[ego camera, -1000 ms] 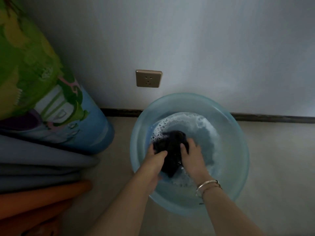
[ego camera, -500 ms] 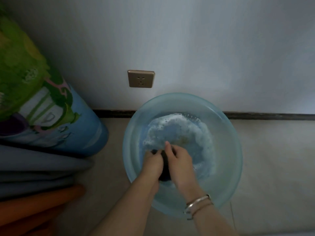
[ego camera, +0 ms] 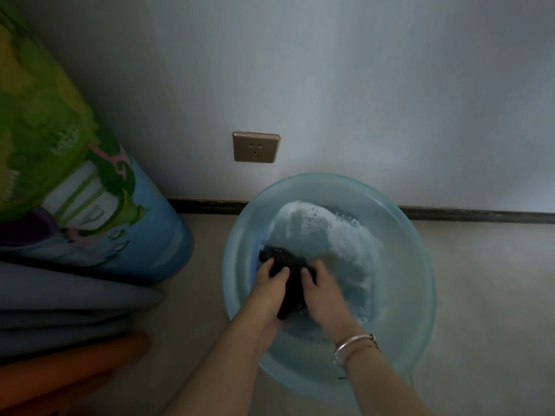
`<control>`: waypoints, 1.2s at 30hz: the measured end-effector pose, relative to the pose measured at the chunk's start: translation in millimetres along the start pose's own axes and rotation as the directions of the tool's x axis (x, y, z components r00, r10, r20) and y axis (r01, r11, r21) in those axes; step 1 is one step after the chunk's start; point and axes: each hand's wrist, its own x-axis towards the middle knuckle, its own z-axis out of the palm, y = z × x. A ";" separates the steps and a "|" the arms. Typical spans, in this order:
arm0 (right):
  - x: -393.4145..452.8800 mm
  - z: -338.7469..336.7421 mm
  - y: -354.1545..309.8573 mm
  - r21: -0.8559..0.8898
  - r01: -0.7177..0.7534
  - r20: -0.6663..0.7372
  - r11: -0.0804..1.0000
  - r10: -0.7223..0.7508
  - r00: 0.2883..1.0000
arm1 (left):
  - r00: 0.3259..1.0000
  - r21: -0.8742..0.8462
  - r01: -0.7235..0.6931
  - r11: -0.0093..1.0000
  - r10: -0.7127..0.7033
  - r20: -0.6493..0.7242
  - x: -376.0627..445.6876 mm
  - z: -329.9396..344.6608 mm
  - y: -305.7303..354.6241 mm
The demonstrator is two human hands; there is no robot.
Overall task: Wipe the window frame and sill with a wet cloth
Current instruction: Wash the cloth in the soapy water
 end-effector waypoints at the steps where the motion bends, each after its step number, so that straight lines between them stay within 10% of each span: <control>1: -5.9 0.8 -9.9 0.175 -0.032 0.065 0.984 0.021 0.998 | 0.999 -0.049 0.028 0.998 -0.027 0.022 0.7 0.3 -0.4; 7: -49.3 -4.3 -49.4 0.502 -0.014 0.061 0.865 -0.019 0.998 | 0.997 -0.070 -0.058 0.996 0.054 -0.057 3.7 2.0 -6.1; 11: -37.1 2.4 -45.7 0.073 0.172 -0.135 0.982 -0.161 0.978 | 0.999 0.007 0.008 1.000 -0.008 -0.048 12.2 10.8 -5.6; 17: 23.7 -20.2 -7.4 -0.273 0.072 -0.239 0.959 -0.140 0.961 | 0.989 0.032 0.138 0.990 -0.140 0.053 1.8 28.6 -11.0; 24: 20.1 -31.8 16.3 -0.603 -0.139 -0.338 0.785 -0.094 0.936 | 0.963 0.482 -0.268 0.834 0.227 0.143 -1.4 12.0 -11.4; 29: 9.4 -21.0 -3.5 -0.221 0.013 0.072 0.975 0.003 0.997 | 0.913 0.609 -0.396 0.688 0.227 0.338 -24.2 -2.9 -11.2; 36: -19.4 -38.9 -49.9 0.248 -0.165 0.221 0.955 0.110 0.969 | 0.879 0.615 -0.475 0.630 0.312 0.359 -23.5 -9.1 -9.2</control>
